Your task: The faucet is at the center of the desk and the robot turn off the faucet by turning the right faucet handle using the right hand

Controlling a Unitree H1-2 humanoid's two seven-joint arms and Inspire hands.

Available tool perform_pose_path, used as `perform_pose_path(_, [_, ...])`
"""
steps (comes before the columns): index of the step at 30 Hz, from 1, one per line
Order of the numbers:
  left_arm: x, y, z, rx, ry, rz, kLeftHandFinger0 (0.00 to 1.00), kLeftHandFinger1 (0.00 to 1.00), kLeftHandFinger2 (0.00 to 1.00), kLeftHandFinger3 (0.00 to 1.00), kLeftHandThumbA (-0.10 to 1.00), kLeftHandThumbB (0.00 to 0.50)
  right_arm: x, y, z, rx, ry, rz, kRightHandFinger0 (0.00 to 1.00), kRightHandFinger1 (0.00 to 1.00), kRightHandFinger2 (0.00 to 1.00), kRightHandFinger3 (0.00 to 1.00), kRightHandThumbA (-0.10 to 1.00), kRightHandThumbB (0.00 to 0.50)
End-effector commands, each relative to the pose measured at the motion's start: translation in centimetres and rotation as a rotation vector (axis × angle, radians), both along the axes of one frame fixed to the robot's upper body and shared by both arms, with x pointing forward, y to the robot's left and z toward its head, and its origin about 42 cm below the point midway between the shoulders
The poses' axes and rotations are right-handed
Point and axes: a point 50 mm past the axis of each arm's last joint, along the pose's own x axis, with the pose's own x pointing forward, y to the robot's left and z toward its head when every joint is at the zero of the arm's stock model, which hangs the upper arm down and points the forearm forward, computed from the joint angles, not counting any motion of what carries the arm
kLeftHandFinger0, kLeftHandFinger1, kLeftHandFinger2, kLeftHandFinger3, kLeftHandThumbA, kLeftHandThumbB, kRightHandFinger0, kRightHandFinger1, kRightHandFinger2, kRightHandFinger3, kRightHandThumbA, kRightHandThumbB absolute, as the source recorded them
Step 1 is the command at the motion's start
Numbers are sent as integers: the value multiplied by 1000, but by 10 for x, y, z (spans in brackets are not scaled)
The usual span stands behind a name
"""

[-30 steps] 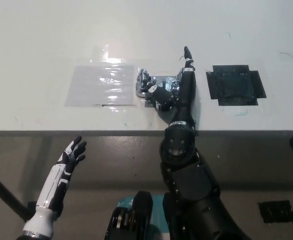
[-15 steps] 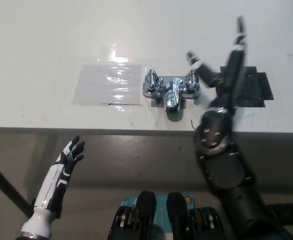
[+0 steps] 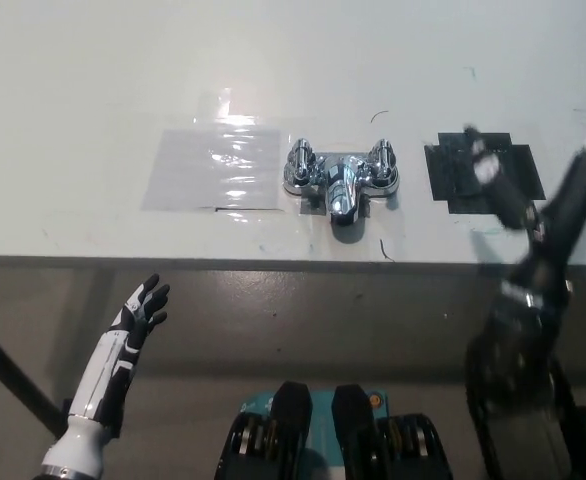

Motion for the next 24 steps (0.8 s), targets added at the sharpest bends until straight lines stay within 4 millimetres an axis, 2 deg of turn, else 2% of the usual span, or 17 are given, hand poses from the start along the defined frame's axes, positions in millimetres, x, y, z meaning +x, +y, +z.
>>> perform_pose_path(1, [0,5,15,22,-65,-26,1000,1000,1000,1000,997,205,-73,-9,-4,-257,-125,230,1000,1000,1000,1000,1000,194])
perform_pose_path(3, [0,5,15,23,-66,-28,1000,1000,1000,1000,988,208,-78,-14,-16,-256,-84,243,1000,1000,1000,1000,1000,189])
perform_pose_path(6, [-1,4,15,20,-73,-25,1000,1000,1000,1000,972,200,-88,-24,-47,-258,-4,268,1000,1000,1000,1000,1000,176])
perform_pose_path(8, [-1,4,15,16,-73,-24,1000,1000,1000,1000,970,203,-90,-26,-54,-263,19,274,1000,1000,1000,1000,1000,168])
perform_pose_path(12, [-6,5,14,8,-63,-21,1000,1000,1000,1000,966,230,-96,-29,-79,-234,105,276,1000,1000,1000,1000,1000,144])
perform_pose_path(13, [-7,4,13,7,-63,-23,1000,1000,1000,1000,965,218,-97,-30,-85,-214,130,280,1000,1000,1000,1000,1000,143])
perform_pose_path(16, [-12,3,10,17,-53,-17,1000,1000,1000,1000,971,218,-104,-31,-104,-162,215,300,1000,1000,1000,1000,1000,186])
perform_pose_path(18, [-19,6,7,21,-44,-14,1000,1000,1000,1000,972,216,-112,-28,-116,-131,269,328,1000,1000,1000,1000,1000,187])
perform_pose_path(22, [-20,7,5,19,-38,-15,1000,1000,1000,1000,974,244,-113,-24,-125,-102,313,376,1000,1000,1000,1000,1000,182])
perform_pose_path(24, [-16,6,6,14,-40,-20,1000,1000,1000,1000,975,258,-109,-25,-128,-93,341,412,1000,1000,1000,1000,1000,200])
